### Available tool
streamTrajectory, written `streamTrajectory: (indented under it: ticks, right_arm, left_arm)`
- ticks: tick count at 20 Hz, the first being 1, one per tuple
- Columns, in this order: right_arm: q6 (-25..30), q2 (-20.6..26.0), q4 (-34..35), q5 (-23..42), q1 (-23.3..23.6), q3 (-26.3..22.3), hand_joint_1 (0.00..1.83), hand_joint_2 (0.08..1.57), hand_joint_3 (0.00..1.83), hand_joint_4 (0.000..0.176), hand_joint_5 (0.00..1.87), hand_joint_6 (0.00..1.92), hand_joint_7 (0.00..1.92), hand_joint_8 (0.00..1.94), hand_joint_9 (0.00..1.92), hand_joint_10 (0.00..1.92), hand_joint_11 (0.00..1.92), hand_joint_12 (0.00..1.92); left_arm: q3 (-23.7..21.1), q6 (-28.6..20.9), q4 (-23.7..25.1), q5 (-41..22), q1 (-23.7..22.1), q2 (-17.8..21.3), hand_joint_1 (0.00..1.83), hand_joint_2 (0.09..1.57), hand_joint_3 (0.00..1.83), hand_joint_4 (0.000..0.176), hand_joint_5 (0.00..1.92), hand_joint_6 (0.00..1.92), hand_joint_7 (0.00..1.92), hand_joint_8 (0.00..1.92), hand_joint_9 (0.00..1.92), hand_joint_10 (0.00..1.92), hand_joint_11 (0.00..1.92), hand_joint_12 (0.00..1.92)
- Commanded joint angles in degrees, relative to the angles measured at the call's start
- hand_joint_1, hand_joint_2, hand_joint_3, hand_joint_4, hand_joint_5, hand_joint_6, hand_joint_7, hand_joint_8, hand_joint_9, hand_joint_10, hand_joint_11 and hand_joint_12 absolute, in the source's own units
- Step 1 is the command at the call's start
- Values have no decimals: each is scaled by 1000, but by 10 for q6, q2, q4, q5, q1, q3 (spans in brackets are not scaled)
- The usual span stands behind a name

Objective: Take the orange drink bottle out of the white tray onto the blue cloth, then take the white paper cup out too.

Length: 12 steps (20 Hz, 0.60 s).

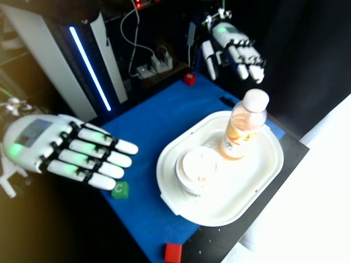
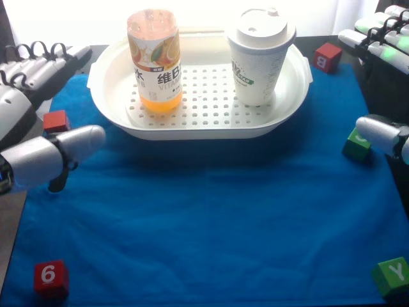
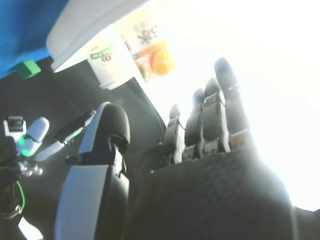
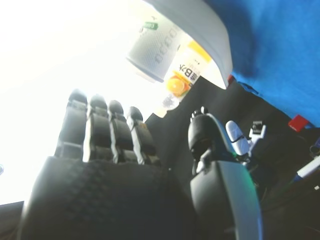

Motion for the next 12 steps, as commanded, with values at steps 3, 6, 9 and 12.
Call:
streamTrajectory:
  ticks: [3, 6, 9, 12]
  right_arm:
    - [-2, -4, -2, 68, 8, -1, 166, 1353, 22, 0, 0, 0, 0, 0, 0, 0, 0, 0]
    - [-2, -7, -1, 68, 8, 0, 143, 1359, 15, 0, 0, 0, 0, 0, 0, 0, 0, 0]
    - [-2, -10, 2, 68, 7, 0, 162, 1373, 13, 0, 0, 0, 0, 0, 0, 0, 0, 0]
    - [-2, -12, 2, 68, 3, 0, 171, 1376, 9, 0, 0, 0, 0, 0, 0, 0, 0, 0]
  left_arm:
    - [28, -49, -4, -74, -8, -13, 160, 1321, 7, 60, 0, 0, 0, 0, 0, 0, 0, 179]
    - [66, -82, -36, -60, -32, -41, 474, 1256, 0, 104, 0, 0, 0, 0, 0, 0, 0, 6]
    - [131, -149, -47, -16, -74, -86, 533, 1195, 0, 135, 0, 0, 0, 0, 0, 0, 3, 330]
    - [179, -165, -58, 33, -119, -121, 592, 1119, 4, 145, 0, 0, 0, 0, 0, 0, 0, 396]
